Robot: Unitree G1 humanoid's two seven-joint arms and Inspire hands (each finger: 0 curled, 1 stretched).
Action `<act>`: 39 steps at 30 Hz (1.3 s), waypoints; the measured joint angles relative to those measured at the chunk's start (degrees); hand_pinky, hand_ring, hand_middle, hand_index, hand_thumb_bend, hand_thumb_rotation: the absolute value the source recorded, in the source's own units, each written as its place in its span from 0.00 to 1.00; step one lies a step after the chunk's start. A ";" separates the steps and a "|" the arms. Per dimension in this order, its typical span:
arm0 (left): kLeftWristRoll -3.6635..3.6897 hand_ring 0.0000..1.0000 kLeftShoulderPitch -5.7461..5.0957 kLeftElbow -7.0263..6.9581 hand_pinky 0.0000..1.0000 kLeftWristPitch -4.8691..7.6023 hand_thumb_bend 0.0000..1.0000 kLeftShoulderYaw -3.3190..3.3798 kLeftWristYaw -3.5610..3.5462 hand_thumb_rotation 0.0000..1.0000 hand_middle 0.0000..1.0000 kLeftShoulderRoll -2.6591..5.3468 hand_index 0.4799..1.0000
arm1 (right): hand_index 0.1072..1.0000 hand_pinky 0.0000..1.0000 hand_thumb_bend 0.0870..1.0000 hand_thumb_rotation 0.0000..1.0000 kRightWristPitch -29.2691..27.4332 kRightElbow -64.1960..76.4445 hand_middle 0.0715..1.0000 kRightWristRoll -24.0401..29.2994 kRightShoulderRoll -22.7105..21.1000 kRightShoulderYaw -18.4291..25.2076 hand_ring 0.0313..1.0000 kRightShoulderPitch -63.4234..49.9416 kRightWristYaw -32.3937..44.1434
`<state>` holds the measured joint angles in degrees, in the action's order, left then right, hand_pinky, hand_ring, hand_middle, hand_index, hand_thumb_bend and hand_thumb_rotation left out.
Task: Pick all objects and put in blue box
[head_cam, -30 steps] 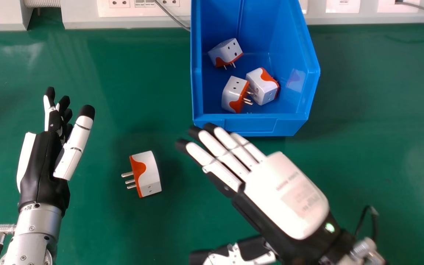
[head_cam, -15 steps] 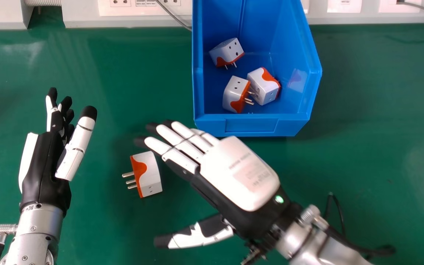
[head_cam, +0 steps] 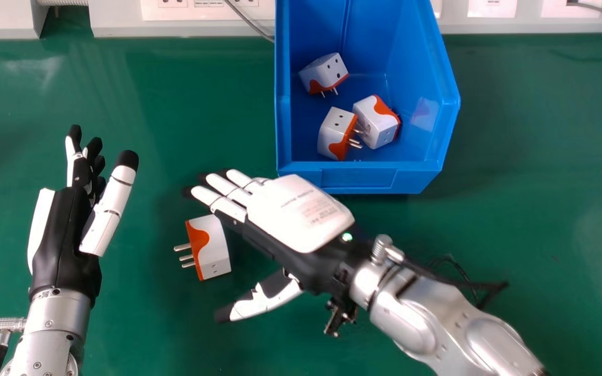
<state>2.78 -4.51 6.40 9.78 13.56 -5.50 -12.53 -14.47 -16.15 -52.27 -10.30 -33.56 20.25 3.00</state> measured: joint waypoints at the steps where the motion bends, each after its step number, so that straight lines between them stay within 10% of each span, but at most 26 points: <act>1: 0.00 1.00 -0.01 -0.13 1.00 -0.01 0.57 -0.07 0.03 0.79 1.00 0.06 1.00 | 0.97 0.91 0.47 0.51 1.12 -0.82 0.99 0.27 0.72 -0.05 0.99 0.54 0.91; 39: 0.74 1.00 -0.01 -2.55 1.00 -1.74 0.60 -0.94 0.37 0.79 1.00 0.68 1.00 | 0.97 0.89 0.48 0.48 16.36 -15.10 1.00 -7.07 6.16 -11.82 0.98 14.14 5.86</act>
<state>3.52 -4.53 3.85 8.05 12.62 -5.13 -11.84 1.89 -31.24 -59.34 -4.14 -45.38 34.39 8.86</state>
